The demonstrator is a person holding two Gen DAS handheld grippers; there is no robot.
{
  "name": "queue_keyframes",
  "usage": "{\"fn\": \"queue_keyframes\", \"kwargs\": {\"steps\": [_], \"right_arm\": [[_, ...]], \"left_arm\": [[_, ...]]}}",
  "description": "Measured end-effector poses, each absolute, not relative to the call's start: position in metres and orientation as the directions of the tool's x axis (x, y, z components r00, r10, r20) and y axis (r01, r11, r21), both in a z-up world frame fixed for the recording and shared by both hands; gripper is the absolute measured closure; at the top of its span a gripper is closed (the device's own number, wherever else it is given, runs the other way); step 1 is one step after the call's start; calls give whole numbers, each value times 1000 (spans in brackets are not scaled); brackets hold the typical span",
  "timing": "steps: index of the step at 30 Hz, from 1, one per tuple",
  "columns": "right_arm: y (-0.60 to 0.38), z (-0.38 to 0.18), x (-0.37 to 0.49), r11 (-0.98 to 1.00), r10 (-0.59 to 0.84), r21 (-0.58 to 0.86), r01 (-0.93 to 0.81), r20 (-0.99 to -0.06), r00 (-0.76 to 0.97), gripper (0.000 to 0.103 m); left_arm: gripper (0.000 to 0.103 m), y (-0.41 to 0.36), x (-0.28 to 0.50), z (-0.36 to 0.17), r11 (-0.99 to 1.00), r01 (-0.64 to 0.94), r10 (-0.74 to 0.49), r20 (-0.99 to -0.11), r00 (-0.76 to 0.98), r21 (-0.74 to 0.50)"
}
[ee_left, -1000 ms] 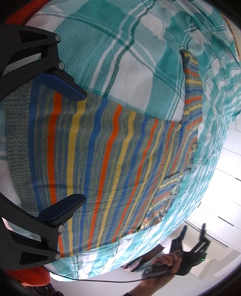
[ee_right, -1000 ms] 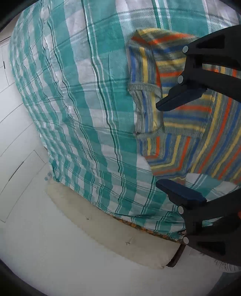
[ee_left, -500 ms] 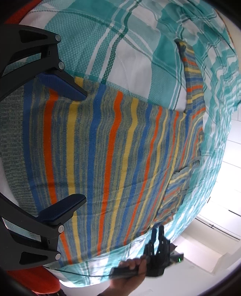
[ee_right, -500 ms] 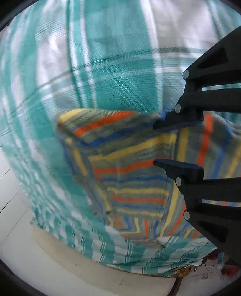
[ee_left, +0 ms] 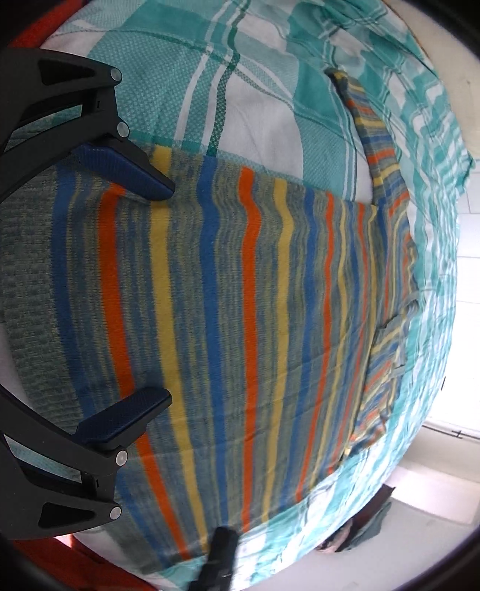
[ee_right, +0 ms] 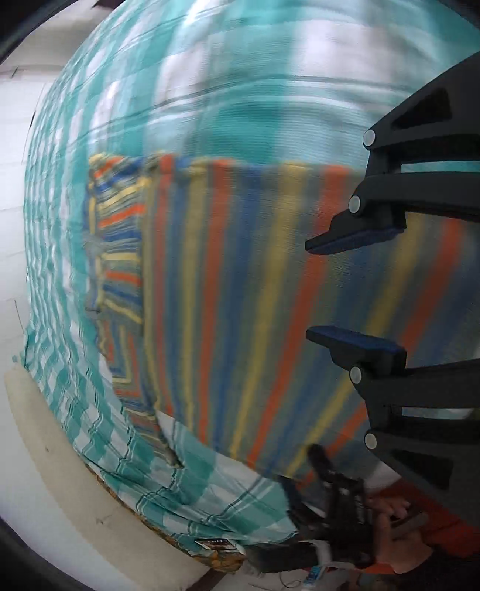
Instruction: Fold small clothes
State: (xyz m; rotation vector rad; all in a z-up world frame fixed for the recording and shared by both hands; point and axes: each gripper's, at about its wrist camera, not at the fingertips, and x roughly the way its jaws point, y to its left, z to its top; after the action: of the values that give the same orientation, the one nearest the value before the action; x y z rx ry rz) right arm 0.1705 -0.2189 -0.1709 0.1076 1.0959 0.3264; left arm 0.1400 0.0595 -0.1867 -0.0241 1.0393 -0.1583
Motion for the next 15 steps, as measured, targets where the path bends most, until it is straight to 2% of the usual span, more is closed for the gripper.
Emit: {"fn": "queue_keyframes", "kwargs": {"steps": [1, 6, 11, 15], "right_arm": [[-215, -173, 158, 954, 292, 229, -193, -856, 427, 51], [-213, -171, 120, 975, 211, 149, -165, -854, 476, 50], [-205, -167, 110, 975, 193, 107, -195, -845, 499, 47], [-200, -178, 109, 974, 188, 101, -202, -857, 479, 47]], "left_arm": [[2, 59, 138, -186, 988, 120, -144, -856, 497, -96], [2, 63, 134, -186, 986, 121, -158, -852, 499, -113], [2, 68, 131, -182, 983, 109, -181, -848, 498, -146], [2, 87, 129, -170, 964, 69, -256, -834, 490, -255]]}}
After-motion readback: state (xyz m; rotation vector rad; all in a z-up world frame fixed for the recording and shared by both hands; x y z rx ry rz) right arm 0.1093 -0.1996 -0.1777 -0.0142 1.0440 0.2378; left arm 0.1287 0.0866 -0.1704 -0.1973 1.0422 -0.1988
